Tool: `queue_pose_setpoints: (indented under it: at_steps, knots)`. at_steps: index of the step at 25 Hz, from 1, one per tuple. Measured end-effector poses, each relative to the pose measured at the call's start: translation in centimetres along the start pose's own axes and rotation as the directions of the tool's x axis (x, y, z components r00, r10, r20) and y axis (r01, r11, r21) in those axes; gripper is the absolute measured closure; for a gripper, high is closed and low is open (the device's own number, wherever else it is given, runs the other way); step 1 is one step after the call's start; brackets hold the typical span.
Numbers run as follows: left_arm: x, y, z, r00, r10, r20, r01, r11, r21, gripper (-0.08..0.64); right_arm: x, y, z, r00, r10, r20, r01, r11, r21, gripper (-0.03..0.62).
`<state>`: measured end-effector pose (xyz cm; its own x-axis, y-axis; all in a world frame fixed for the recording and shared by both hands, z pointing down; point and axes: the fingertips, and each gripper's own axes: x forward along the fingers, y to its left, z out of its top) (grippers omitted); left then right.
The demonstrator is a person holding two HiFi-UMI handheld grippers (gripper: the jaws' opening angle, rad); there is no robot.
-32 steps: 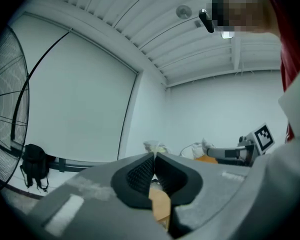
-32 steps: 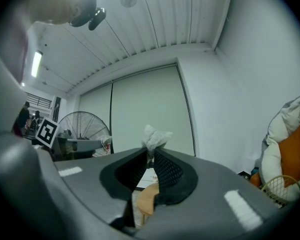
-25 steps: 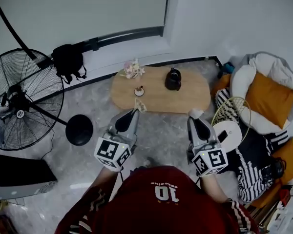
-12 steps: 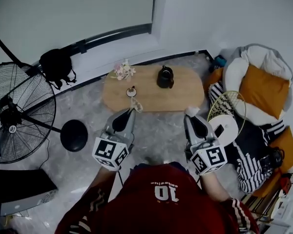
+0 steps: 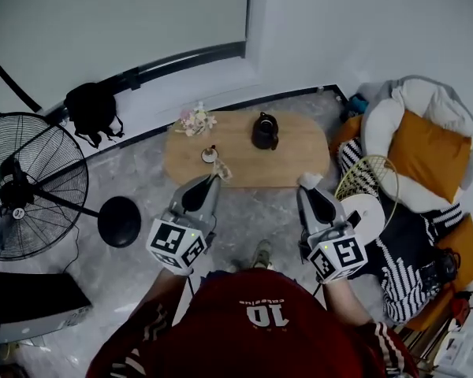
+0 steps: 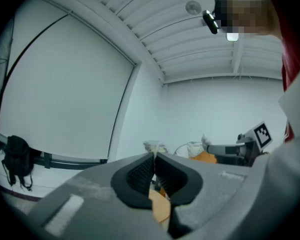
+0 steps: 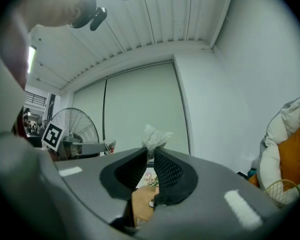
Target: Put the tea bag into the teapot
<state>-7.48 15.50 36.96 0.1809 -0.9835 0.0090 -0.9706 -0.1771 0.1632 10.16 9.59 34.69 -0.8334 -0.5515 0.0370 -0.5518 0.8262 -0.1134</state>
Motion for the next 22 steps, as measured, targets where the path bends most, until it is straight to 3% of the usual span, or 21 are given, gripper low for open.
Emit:
queue_pose_setpoints:
  at_steps: [7, 22]
  knots:
    - [4.0, 0.4, 1.0, 0.999, 0.035, 0.015, -0.034, 0.998, -0.045, 0.555, 2.4, -4.6, 0.9, 0.998, 0.046, 0.034, -0.049, 0.997, 0.065, 0.546]
    - [13.9, -2.6, 1.1, 0.998, 0.050, -0.033, -0.049, 0.998, 0.040, 0.555, 4.5, -15.4, 1.1, 0.997, 0.039, 0.071, -0.047, 0.992, 0.115, 0.546]
